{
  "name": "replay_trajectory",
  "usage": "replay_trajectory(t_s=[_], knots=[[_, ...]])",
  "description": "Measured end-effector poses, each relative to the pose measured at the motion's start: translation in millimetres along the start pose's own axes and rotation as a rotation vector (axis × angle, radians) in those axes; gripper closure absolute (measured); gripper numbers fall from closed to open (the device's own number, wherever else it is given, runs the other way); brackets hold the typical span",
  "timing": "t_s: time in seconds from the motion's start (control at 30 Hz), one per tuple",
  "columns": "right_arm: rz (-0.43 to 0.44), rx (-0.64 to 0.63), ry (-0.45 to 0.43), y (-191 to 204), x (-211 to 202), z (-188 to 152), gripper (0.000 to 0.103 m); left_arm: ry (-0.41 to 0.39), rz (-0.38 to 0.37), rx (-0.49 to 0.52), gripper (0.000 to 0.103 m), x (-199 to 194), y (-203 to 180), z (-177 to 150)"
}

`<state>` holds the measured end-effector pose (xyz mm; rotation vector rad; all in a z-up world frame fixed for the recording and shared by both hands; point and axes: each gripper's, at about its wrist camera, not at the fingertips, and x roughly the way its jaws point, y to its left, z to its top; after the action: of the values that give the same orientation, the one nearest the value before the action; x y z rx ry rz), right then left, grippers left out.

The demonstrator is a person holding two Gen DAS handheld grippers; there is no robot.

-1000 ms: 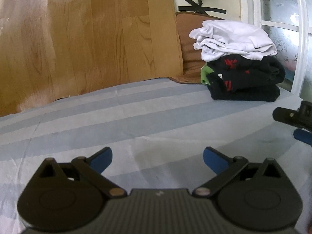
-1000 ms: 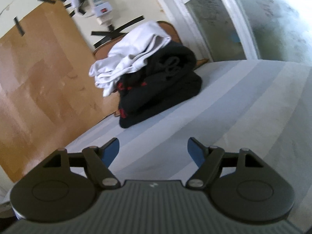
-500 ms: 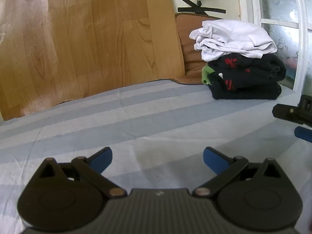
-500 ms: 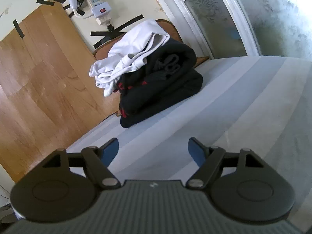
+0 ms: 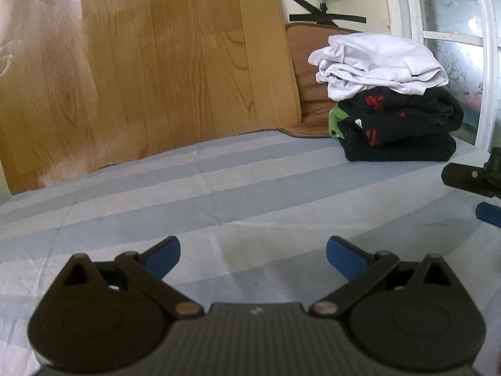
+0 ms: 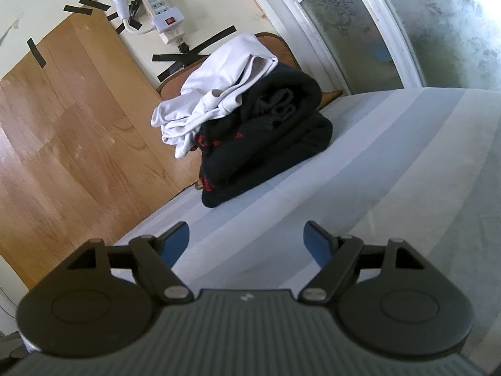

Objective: Fold small clothes

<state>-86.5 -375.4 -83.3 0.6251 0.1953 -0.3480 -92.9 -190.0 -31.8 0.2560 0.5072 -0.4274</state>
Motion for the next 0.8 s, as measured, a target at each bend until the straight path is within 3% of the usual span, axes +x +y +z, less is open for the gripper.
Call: replay_trajectory(t_s=[0.8], knots=[[0.01, 0.042, -0.038, -2.0, -6.6, -2.8, 0.018, -0.054, 0.059, 0.022, 0.0, -9.4, 0.8, -3.5]])
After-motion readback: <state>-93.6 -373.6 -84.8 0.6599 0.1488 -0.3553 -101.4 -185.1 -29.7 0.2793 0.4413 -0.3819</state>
